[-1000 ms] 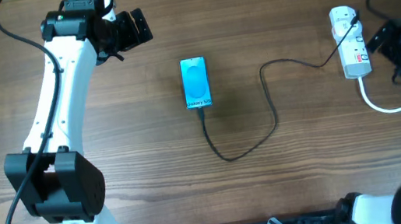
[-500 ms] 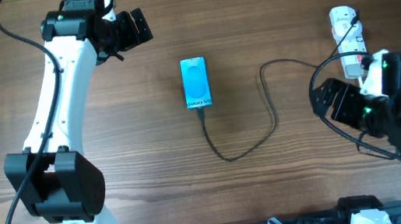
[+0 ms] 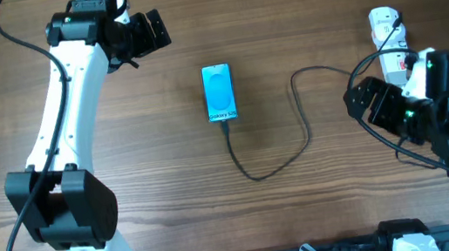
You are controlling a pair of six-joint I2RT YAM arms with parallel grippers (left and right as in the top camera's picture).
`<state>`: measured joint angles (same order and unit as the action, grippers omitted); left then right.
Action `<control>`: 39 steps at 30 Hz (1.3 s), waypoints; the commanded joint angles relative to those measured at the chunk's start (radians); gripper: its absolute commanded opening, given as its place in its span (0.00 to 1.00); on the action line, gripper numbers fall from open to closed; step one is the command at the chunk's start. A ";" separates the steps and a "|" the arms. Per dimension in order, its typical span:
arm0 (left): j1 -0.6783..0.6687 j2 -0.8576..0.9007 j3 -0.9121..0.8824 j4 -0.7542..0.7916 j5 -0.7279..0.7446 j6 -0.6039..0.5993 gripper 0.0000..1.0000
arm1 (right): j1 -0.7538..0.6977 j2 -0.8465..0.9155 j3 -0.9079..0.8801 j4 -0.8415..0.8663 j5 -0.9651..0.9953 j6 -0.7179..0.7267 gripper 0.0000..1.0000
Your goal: Plug charger to phone and switch on socket
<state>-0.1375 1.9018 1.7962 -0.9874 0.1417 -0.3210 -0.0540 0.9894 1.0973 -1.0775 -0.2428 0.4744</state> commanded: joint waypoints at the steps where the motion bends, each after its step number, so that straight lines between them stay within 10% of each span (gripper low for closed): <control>1: -0.003 0.010 -0.003 0.002 -0.009 -0.009 1.00 | 0.011 -0.036 -0.011 0.071 0.016 -0.150 1.00; 22: -0.003 0.010 -0.003 0.002 -0.009 -0.009 1.00 | 0.011 -0.869 -0.852 0.893 -0.118 -0.504 1.00; 31: -0.003 0.010 -0.003 0.002 -0.009 -0.009 1.00 | 0.011 -0.980 -1.089 1.228 -0.114 -0.525 1.00; 39: -0.003 0.010 -0.003 0.002 -0.009 -0.009 1.00 | 0.012 -0.986 -1.093 1.179 -0.028 -0.505 1.00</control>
<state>-0.1371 1.9018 1.7962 -0.9874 0.1387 -0.3210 -0.0483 0.0200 0.0067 0.1280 -0.3256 -0.0399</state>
